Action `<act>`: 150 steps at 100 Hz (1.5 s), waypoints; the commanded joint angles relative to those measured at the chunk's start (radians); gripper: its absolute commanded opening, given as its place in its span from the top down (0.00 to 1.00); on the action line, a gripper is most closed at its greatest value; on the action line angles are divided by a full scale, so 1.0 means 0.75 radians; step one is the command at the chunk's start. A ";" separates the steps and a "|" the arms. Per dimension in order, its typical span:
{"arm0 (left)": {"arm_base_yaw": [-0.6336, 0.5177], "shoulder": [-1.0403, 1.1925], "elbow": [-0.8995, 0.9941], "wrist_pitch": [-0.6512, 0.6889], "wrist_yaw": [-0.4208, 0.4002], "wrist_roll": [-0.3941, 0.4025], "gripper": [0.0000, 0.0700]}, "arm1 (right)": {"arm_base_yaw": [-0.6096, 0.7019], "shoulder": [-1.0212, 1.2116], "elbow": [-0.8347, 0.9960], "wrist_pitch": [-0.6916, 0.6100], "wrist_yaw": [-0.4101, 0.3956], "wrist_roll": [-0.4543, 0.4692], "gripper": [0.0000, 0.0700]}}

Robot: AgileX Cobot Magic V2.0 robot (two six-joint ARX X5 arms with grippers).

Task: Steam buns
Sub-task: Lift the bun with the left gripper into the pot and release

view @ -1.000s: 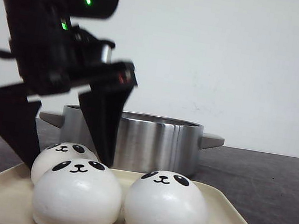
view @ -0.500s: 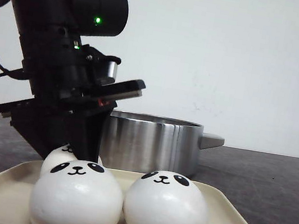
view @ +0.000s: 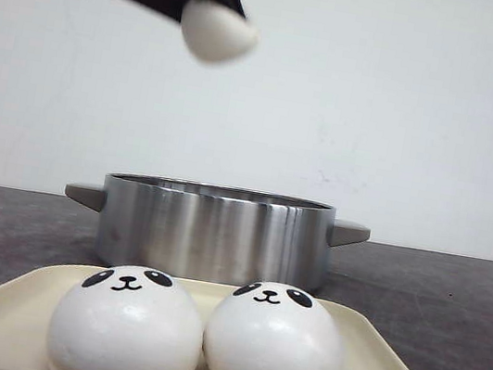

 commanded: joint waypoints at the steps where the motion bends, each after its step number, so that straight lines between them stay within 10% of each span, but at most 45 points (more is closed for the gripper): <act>1: 0.024 0.044 0.022 0.060 -0.017 0.018 1.00 | 0.013 0.013 0.026 0.015 0.002 -0.013 0.99; 57: 0.220 0.527 0.023 0.330 -0.023 0.022 0.98 | 0.051 0.013 0.026 -0.109 -0.003 0.032 0.99; 64: 0.231 0.558 0.023 0.329 -0.023 0.022 0.78 | 0.070 0.013 0.026 -0.121 -0.003 0.031 0.99; 74: 0.242 0.587 0.023 0.330 -0.023 0.022 0.23 | 0.104 0.013 0.026 -0.126 -0.003 0.031 0.99; 81: 0.243 0.590 0.023 0.332 -0.023 0.022 0.08 | 0.125 0.013 0.026 -0.126 -0.002 0.030 0.99; 150: 0.219 -0.064 0.024 0.100 -0.018 0.002 0.27 | 0.232 0.023 -0.441 -0.243 -0.085 0.210 0.99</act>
